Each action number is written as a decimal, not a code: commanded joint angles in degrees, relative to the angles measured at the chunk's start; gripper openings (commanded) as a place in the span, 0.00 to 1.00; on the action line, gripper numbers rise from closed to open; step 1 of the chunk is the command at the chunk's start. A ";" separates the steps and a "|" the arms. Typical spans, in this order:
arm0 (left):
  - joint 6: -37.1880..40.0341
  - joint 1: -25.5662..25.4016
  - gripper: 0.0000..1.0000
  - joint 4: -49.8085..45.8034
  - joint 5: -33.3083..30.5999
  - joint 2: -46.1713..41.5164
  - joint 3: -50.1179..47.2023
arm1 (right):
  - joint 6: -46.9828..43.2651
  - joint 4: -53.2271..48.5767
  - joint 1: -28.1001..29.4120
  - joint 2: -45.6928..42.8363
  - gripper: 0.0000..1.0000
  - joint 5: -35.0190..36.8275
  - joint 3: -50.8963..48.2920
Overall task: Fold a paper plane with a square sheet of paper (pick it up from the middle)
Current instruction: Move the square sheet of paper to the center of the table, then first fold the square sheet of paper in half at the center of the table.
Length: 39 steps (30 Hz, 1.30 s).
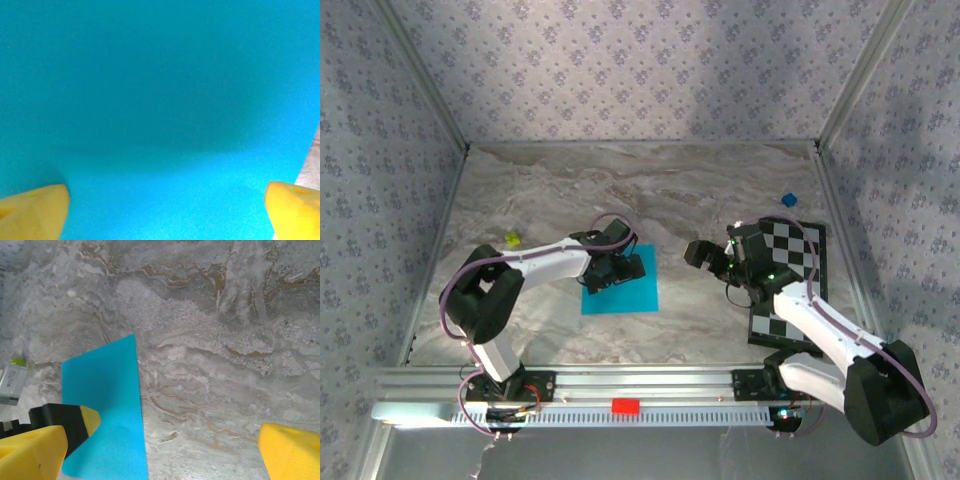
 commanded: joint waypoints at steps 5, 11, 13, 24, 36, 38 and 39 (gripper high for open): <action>11.65 0.37 1.00 -13.49 -10.01 0.14 8.78 | -1.73 -2.60 0.41 1.09 0.99 -2.74 2.13; 14.69 1.24 0.99 -18.75 -4.57 7.03 15.49 | -3.49 -4.83 3.60 4.84 1.00 -1.56 5.40; 13.96 1.59 0.97 -19.04 -2.71 8.81 16.60 | -4.14 -6.07 4.73 6.54 1.00 -0.72 6.68; 15.27 1.78 0.97 -21.76 -1.80 13.80 20.48 | -3.76 -7.10 7.50 10.84 1.00 1.46 8.34; 16.59 1.75 0.98 -20.42 -0.33 16.46 20.70 | -4.02 -8.01 7.71 10.96 1.00 2.23 8.02; 16.65 1.88 0.98 -20.10 -0.31 17.05 20.25 | -4.06 -8.14 7.75 10.93 1.00 2.29 8.03; 16.68 1.86 0.98 -19.89 -0.23 17.30 19.94 | -4.10 -8.23 7.72 10.96 1.00 2.40 8.05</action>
